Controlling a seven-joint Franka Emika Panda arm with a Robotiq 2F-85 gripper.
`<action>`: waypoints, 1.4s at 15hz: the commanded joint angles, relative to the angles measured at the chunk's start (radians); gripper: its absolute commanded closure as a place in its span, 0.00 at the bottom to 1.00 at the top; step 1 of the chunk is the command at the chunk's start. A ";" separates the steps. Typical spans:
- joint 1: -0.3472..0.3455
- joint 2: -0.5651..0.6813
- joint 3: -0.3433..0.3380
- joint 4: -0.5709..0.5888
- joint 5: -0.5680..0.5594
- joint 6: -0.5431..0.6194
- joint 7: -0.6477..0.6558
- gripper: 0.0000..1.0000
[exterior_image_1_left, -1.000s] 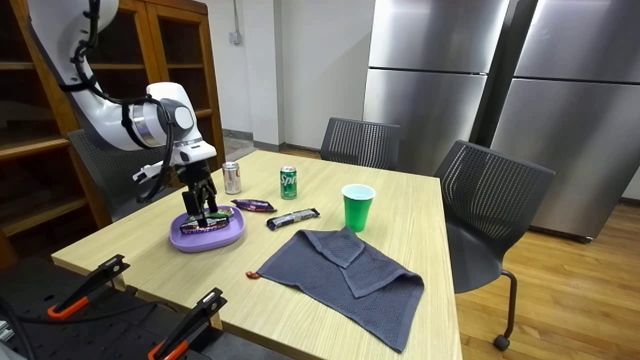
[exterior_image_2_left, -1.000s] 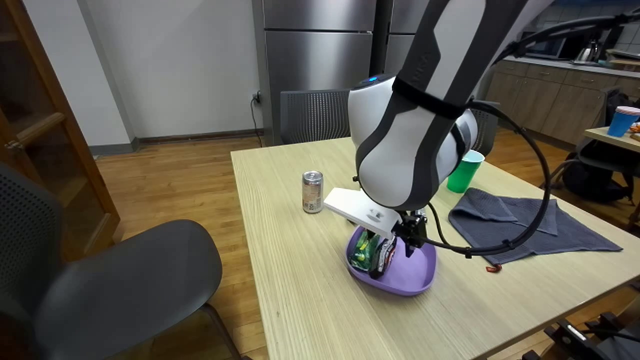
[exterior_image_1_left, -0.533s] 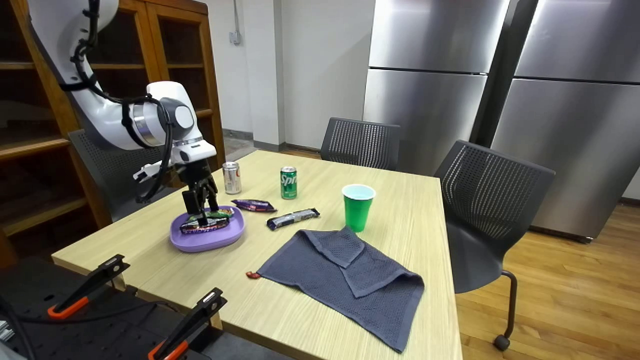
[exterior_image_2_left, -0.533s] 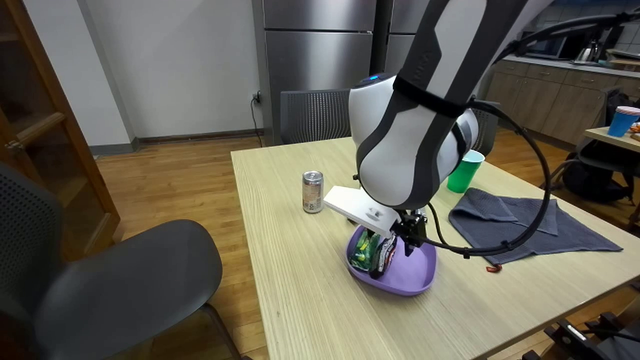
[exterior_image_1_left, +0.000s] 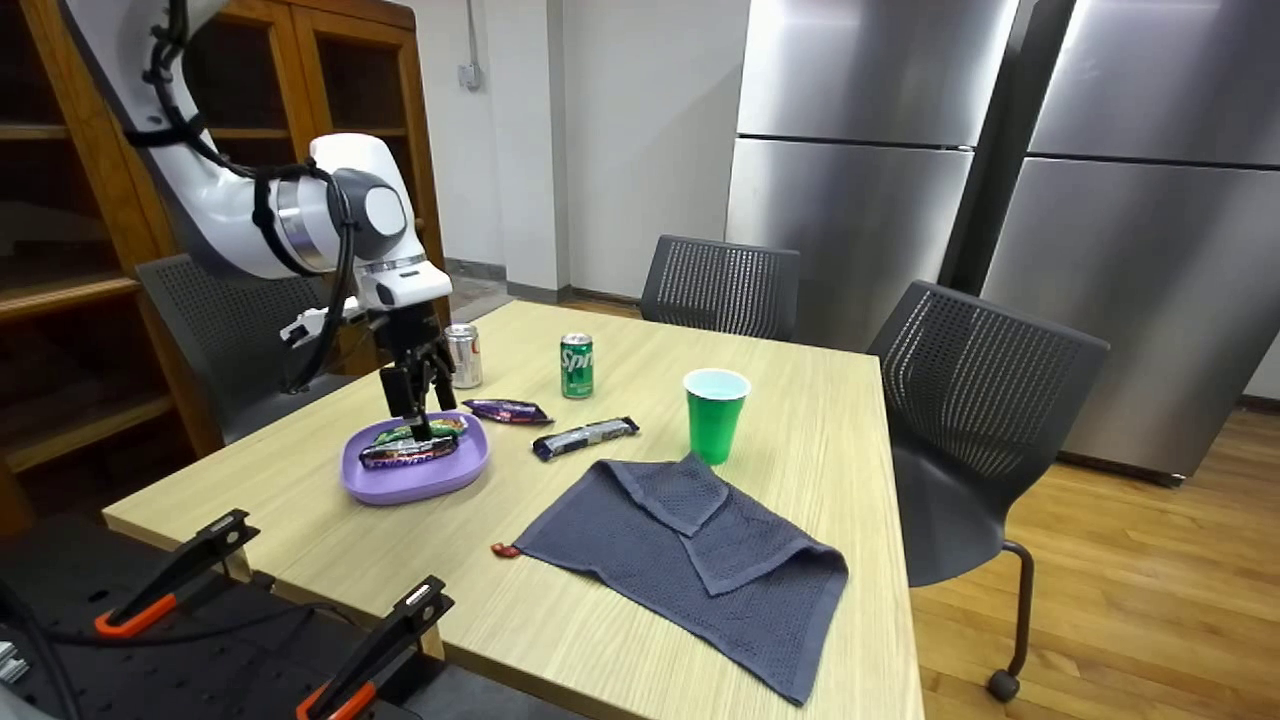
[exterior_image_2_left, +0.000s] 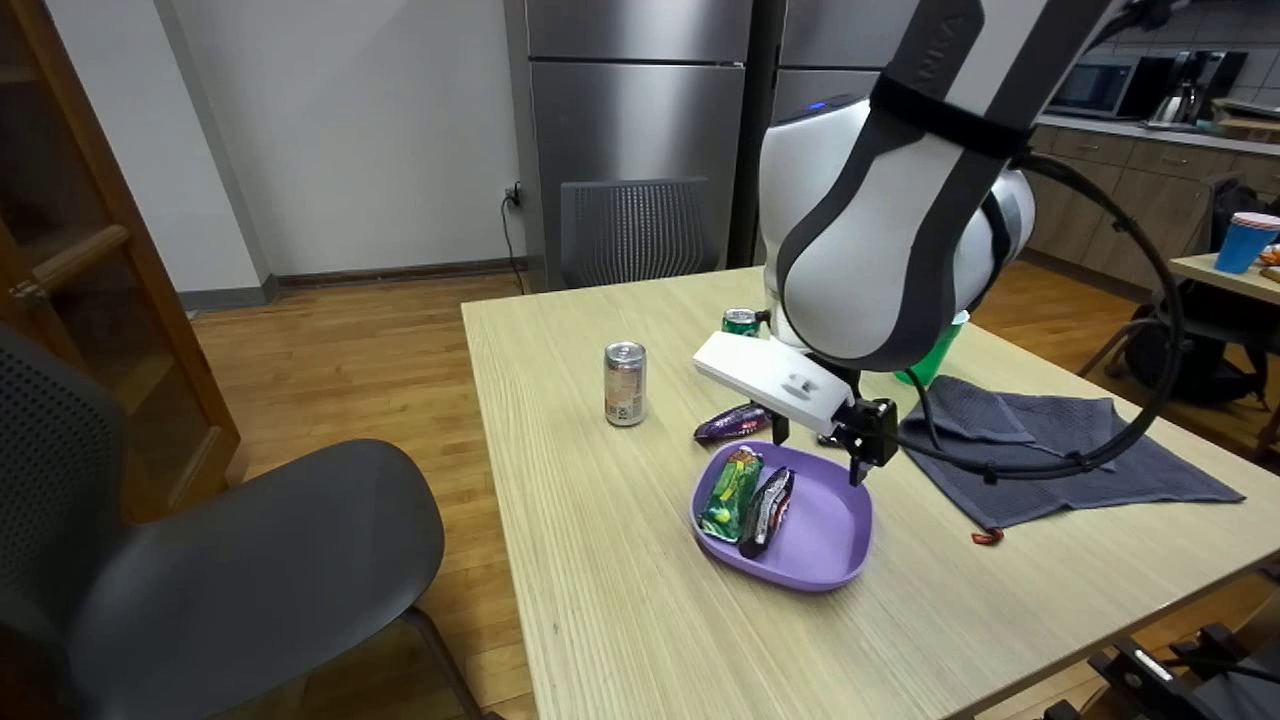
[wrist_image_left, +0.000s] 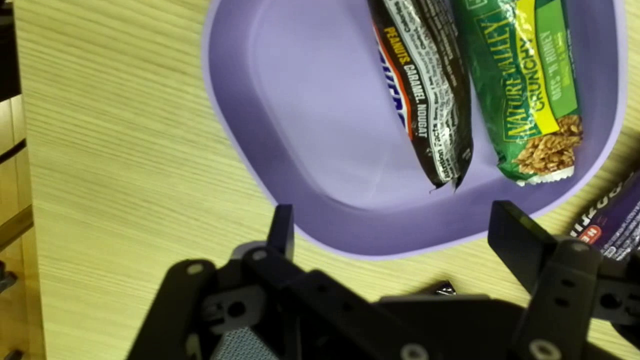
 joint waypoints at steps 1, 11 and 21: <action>-0.034 -0.012 0.023 -0.004 -0.040 -0.001 0.025 0.00; -0.048 -0.011 0.017 0.010 -0.043 0.007 0.024 0.00; -0.128 0.028 0.062 0.111 -0.049 0.040 -0.006 0.00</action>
